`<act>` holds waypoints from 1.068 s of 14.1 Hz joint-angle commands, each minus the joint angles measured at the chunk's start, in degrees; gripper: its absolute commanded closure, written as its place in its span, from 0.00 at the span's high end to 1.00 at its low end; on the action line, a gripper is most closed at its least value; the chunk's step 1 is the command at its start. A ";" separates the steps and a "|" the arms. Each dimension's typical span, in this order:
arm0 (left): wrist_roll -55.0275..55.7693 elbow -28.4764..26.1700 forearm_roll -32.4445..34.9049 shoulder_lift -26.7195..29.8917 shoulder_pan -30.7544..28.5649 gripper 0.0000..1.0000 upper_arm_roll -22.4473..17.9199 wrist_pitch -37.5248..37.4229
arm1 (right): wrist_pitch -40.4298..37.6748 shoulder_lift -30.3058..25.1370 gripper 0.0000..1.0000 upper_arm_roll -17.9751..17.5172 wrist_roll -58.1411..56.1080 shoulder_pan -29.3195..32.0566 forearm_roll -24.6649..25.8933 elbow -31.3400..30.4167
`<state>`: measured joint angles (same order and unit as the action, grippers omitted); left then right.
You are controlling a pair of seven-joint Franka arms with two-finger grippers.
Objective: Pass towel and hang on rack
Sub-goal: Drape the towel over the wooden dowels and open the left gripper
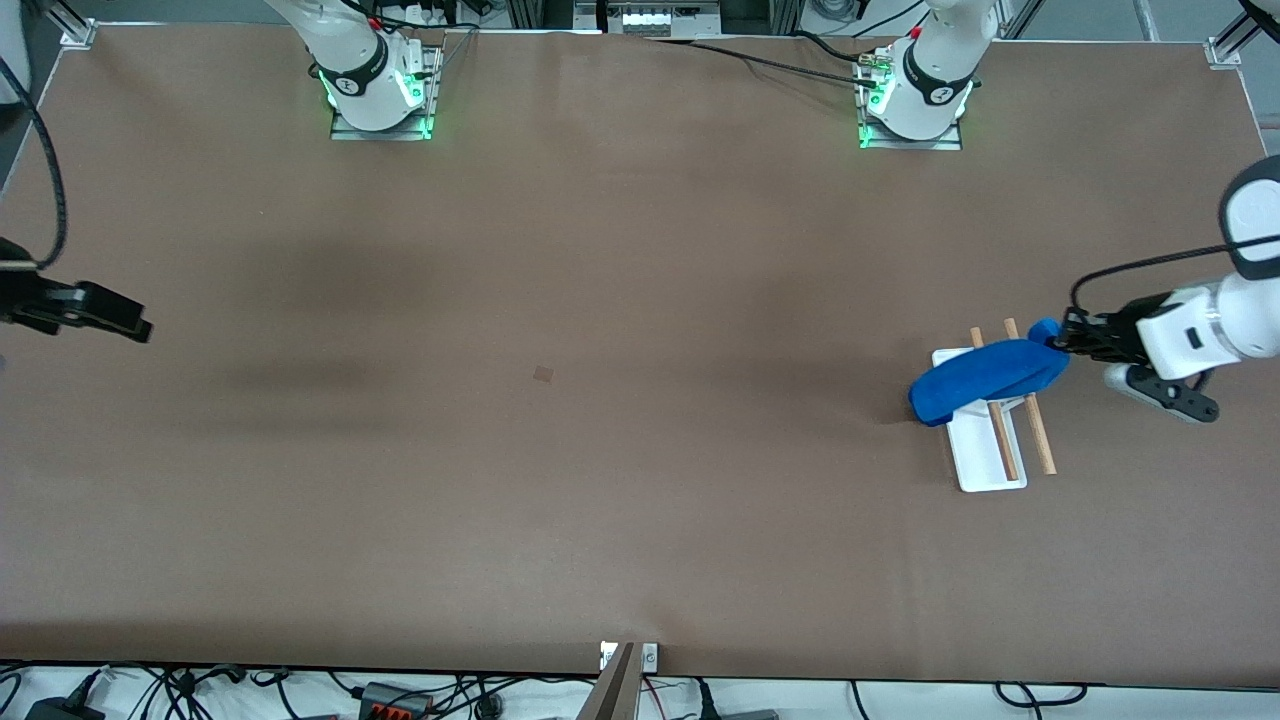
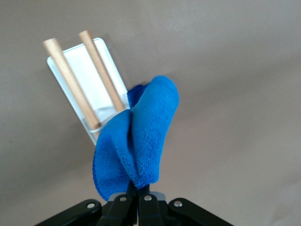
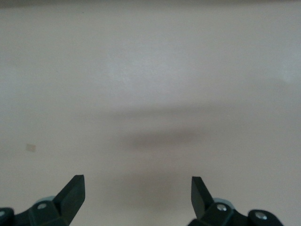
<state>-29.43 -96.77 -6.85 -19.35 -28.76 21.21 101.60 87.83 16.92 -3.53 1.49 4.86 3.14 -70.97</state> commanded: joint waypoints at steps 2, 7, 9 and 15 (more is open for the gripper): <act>-5.80 3.69 1.40 -4.99 -3.31 0.00 0.59 -1.15 | -0.12 -3.03 1.00 2.83 -3.33 -1.08 -0.41 -3.90; -10.82 6.68 3.07 -9.47 -5.07 0.00 0.59 -0.80 | 5.06 -11.29 1.00 2.83 -3.95 -1.08 -0.33 -16.46; -13.79 6.86 3.77 -10.44 -6.12 0.00 0.59 2.18 | 5.85 -13.48 1.00 2.74 -3.95 -1.17 -0.33 -19.46; -16.27 6.86 4.12 -13.26 -7.45 0.00 0.50 6.04 | 12.62 -21.31 1.00 2.48 -3.34 -1.26 -0.07 -31.76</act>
<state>-44.64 -91.58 -4.34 -31.39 -35.65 21.03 106.30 97.98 0.43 -1.42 -1.47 4.25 3.12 -96.68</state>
